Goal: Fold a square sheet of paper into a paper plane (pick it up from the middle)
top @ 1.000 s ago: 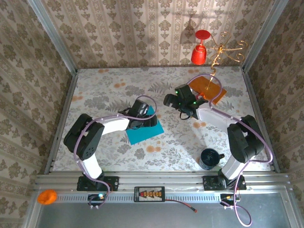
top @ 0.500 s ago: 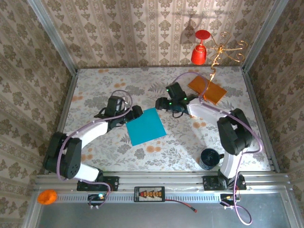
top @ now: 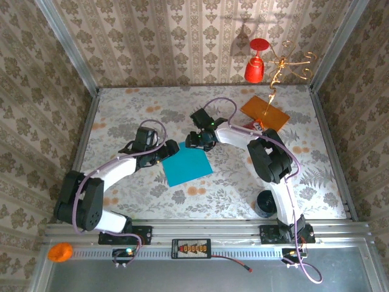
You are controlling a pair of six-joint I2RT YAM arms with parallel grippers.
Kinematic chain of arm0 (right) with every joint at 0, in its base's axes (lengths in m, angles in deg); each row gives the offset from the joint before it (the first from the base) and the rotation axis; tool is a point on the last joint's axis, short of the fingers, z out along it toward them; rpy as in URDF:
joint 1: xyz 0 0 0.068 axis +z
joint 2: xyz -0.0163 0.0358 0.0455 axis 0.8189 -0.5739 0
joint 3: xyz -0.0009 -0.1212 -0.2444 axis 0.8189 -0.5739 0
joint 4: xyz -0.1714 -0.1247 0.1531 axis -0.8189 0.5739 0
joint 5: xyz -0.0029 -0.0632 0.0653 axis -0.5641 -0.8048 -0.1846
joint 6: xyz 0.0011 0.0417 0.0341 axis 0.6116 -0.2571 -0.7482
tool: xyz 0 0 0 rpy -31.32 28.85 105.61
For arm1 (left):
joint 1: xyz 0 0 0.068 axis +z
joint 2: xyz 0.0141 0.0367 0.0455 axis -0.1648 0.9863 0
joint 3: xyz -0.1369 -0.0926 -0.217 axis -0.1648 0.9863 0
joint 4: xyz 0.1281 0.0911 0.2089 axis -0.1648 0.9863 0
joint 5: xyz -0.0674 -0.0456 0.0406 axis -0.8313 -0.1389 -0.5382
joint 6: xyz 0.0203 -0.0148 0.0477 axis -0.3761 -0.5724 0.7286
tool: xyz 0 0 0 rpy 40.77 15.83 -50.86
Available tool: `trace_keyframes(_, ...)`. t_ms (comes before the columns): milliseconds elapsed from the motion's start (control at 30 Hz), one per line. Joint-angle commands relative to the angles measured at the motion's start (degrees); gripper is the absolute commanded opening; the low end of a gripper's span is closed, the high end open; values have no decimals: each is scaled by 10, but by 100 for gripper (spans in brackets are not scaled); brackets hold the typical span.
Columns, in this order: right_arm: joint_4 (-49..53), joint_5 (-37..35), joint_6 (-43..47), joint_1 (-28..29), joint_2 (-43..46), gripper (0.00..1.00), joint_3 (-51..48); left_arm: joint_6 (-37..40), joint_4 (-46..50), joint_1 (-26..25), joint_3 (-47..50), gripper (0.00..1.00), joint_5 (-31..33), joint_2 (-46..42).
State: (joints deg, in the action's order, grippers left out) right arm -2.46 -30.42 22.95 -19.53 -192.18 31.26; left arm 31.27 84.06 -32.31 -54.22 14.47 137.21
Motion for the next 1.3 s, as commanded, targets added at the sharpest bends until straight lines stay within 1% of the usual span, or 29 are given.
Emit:
trace_keyframes(0,47,-42,-35,-3,-12,50,5,10,32,-4,-29,84,-4,17)
trace_keyframes(167,47,-75,-102,-7,-1,52,-44,40,83,-24,-72,86,24,44)
trace_keyframes(200,65,-83,-122,-7,7,52,-57,45,96,-29,-82,86,30,50)
trace_keyframes(267,63,-95,-162,-6,30,52,-95,56,120,-52,-102,87,40,64)
trace_keyframes(367,11,-108,-233,-6,85,52,-175,69,150,-73,-126,88,58,81)
trace_keyframes(433,-22,-111,-254,-5,113,52,-210,76,157,-85,-136,88,62,93)
trace_keyframes(533,-24,-104,-249,-10,133,53,-204,83,173,-98,-156,89,67,109)
trace_keyframes(633,-66,-106,-243,-17,182,57,-223,93,196,-114,-179,92,75,121)
trace_keyframes(733,-122,-131,-207,-28,242,64,-262,100,219,-135,-200,95,93,133)
trace_keyframes(800,-135,-150,-182,-44,272,71,-286,101,236,-152,-217,97,107,147)
trace_keyframes(867,-137,-137,-162,-71,287,76,-306,104,261,-168,-239,100,132,163)
trace_keyframes(933,-137,-120,-147,-96,297,79,-323,108,289,-183,-264,100,162,178)
trace_keyframes(1000,-139,-113,-132,-117,310,85,-343,110,315,-194,-288,100,176,199)
trace_keyframes(1067,-149,-114,-115,-128,323,90,-362,108,333,-204,-306,100,178,220)
trace_keyframes(1133,-160,-114,-102,-136,333,94,-379,104,344,-213,-322,100,183,237)
trace_keyframes(1267,-153,-116,-94,-145,343,96,-387,101,347,-219,-343,99,179,260)
